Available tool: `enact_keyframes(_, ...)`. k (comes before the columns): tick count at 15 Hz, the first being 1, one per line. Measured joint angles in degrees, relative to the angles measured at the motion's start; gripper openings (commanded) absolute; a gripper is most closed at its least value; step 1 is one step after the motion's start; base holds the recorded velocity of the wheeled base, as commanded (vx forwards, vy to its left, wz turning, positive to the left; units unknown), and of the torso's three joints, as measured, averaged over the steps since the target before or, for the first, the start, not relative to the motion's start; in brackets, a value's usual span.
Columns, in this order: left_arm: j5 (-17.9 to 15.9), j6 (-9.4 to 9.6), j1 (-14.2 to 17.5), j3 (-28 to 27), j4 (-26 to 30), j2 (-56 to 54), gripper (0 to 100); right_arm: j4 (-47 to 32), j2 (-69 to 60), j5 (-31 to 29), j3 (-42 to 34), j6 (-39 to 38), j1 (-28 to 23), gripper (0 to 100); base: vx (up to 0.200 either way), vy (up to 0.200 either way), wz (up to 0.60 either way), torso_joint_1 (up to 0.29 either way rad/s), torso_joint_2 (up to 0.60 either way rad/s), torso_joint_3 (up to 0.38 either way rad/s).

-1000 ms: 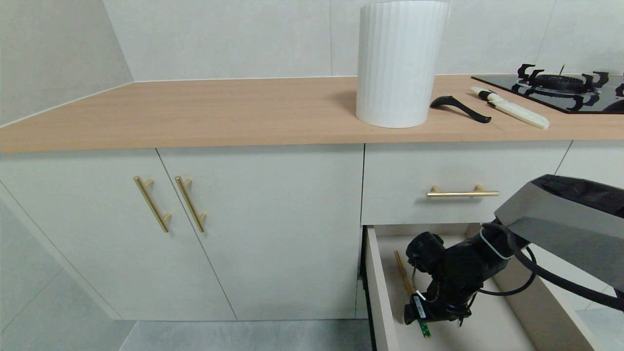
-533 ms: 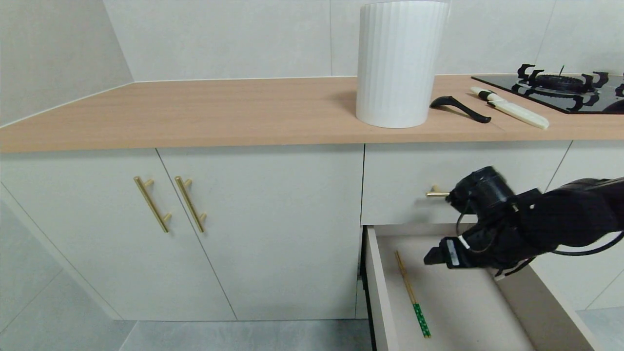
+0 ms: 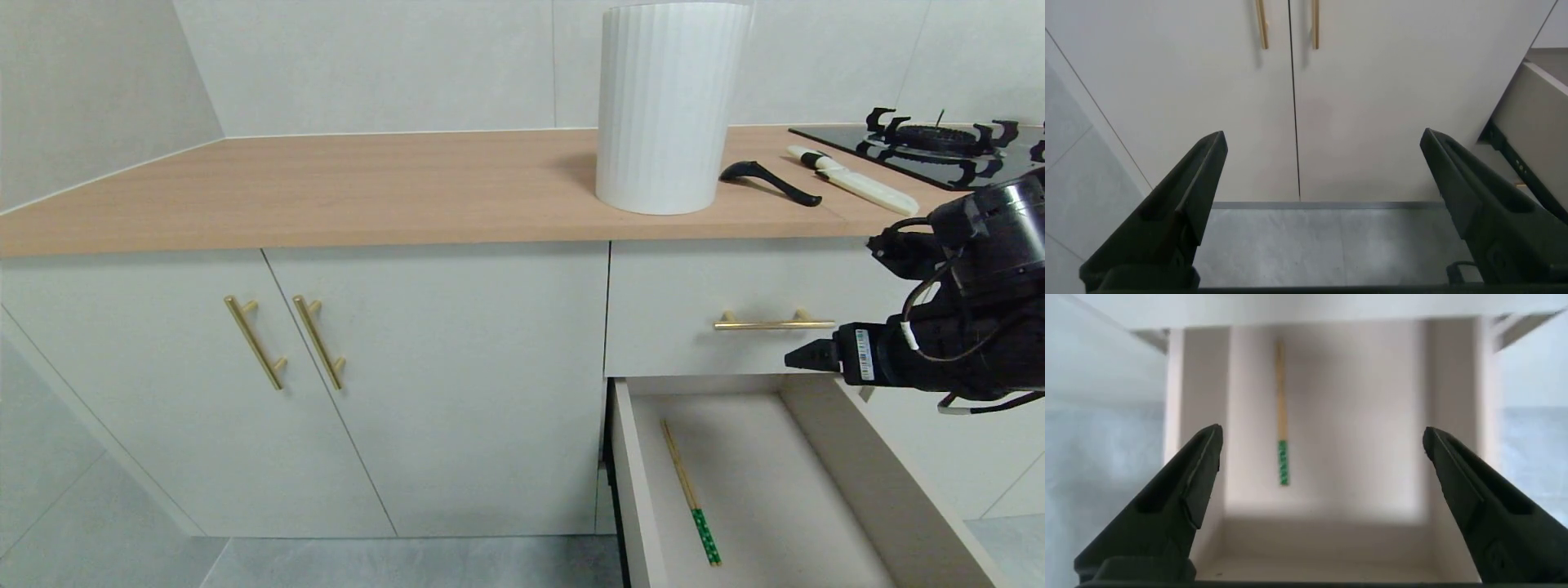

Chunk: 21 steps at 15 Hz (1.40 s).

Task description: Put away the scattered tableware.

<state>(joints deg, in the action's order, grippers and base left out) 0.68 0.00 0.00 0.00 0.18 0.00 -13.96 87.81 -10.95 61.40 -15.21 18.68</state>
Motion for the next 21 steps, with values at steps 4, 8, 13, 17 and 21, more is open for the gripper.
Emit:
enact_keyframes(4,0.00,0.00,0.00,0.00,0.00,0.00,100,0.17,-0.90,-0.51,-0.18,0.11,-0.21,100,0.000,0.000,0.00,0.007,-0.03,-0.023)
enact_keyframes(8,0.00,0.00,-0.02,0.00,0.00,0.00,100,0.17,-1.48,-1.28,-0.13,0.20,-0.21,100,0.000,0.000,0.00,0.091,-0.27,-0.267)
enact_keyframes(13,0.00,0.00,0.00,0.00,0.00,0.00,100,0.26,-1.49,-1.30,-0.24,0.22,-0.24,100,0.000,0.000,0.00,0.148,-0.52,-0.309)
enact_keyframes(17,0.00,0.02,0.00,0.00,0.00,0.00,100,0.24,-1.38,-1.28,-0.27,0.28,-0.21,100,0.000,0.000,0.00,0.178,-0.47,-0.294)
enact_keyframes(21,0.00,0.00,0.00,0.00,0.00,0.00,100,0.26,-1.38,-1.28,-0.40,0.28,-0.22,100,0.000,0.000,0.00,0.196,-0.48,-0.276)
